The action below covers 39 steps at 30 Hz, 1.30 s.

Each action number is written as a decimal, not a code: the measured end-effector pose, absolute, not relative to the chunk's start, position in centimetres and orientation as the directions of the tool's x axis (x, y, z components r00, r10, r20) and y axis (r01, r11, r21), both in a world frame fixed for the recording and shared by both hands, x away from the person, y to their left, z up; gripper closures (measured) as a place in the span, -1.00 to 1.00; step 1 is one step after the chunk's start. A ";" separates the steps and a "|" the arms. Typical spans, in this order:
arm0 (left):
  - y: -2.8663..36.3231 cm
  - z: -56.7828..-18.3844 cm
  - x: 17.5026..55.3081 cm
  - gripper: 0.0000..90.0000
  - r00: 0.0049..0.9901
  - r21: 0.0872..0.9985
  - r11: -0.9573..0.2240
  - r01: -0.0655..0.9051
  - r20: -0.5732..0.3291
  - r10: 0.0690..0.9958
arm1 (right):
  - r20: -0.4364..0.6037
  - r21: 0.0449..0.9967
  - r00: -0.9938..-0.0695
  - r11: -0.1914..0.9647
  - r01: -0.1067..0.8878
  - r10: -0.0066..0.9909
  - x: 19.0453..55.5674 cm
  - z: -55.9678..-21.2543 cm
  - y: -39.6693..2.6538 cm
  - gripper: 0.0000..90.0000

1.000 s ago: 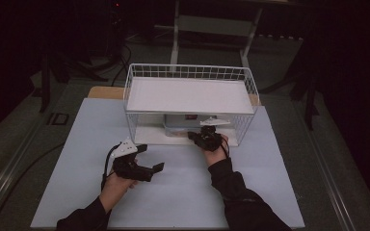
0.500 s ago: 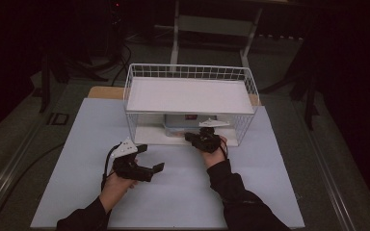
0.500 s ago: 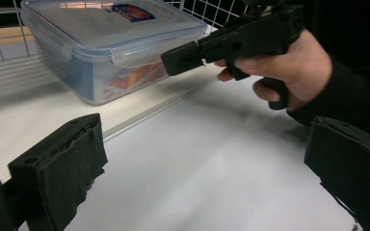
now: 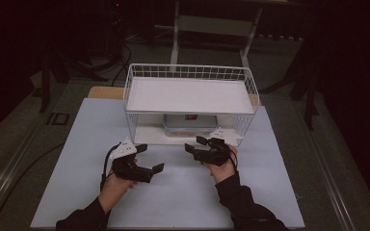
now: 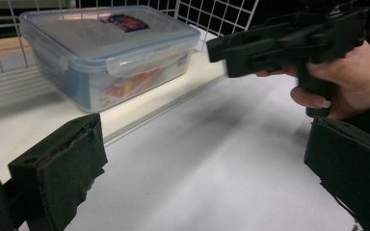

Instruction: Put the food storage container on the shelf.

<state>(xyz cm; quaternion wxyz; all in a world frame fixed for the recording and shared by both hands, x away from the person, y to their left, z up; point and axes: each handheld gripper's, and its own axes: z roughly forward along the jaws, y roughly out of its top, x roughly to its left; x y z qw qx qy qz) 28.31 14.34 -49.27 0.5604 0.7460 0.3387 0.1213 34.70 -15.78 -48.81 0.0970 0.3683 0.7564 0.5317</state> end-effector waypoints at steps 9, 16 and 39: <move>14.4 -49.0 27.4 -0.98 0.769 0.926 -0.166 0.338 -0.171 0.616 | 0.241 0.897 -0.734 0.144 0.419 0.635 32.6 -48.1 -18.2 -0.66; 15.0 -49.2 26.8 -0.98 0.807 0.933 -0.150 0.327 -0.194 0.558 | 0.255 0.892 -0.743 0.146 0.427 0.619 31.5 -48.5 -20.0 -0.68; 18.1 -48.8 24.7 -0.98 0.798 0.936 -0.154 0.318 -0.176 0.576 | 0.148 0.903 -0.733 0.212 0.374 0.664 27.1 -48.7 -24.3 -0.68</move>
